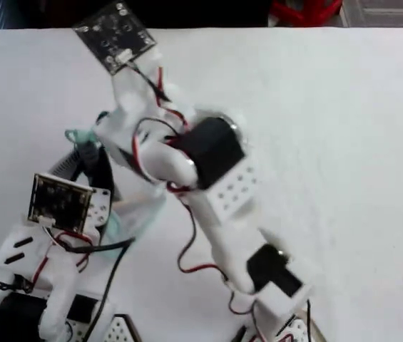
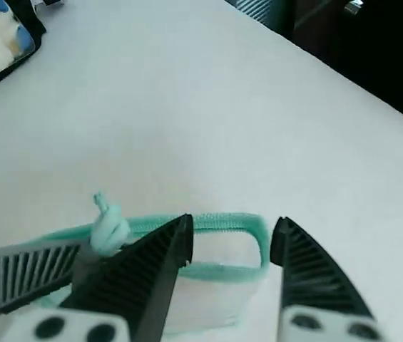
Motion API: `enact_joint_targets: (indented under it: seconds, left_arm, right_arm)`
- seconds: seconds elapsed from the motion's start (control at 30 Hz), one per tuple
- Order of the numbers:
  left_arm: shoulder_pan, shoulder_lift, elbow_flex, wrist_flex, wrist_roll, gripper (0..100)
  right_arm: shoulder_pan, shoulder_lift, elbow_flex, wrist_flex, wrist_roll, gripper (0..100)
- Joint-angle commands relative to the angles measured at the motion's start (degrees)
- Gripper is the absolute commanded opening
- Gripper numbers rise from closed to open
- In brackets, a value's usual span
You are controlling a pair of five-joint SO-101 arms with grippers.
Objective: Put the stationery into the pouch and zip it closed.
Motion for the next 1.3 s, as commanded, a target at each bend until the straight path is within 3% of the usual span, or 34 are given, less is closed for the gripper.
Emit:
enact_joint_targets:
  seconds: [0.0,0.17,0.63,0.83,1.07,1.27]
  left_arm:
    - [1.54,0.13,0.79,2.29,0.26,2]
    - [1.36,0.13,0.88,2.37,0.18,2]
    - [1.71,0.13,0.79,2.29,0.35,2]
    - [1.36,0.13,0.88,2.46,0.35,2]
    - [1.63,0.13,0.79,3.25,0.35,2]
    - [1.63,0.13,0.79,3.34,0.35,2]
  right_arm:
    - [0.75,4.62,-3.16,0.84,0.09,18.0]
    - [4.53,4.53,-3.16,1.10,0.00,18.0]
    - [3.91,3.03,14.33,0.84,0.79,17.7]
    - [8.75,1.89,17.41,1.27,8.62,3.7]
    - [8.31,-6.37,43.52,1.36,18.37,6.3]
    - [9.19,-14.99,48.09,1.54,20.13,5.6]
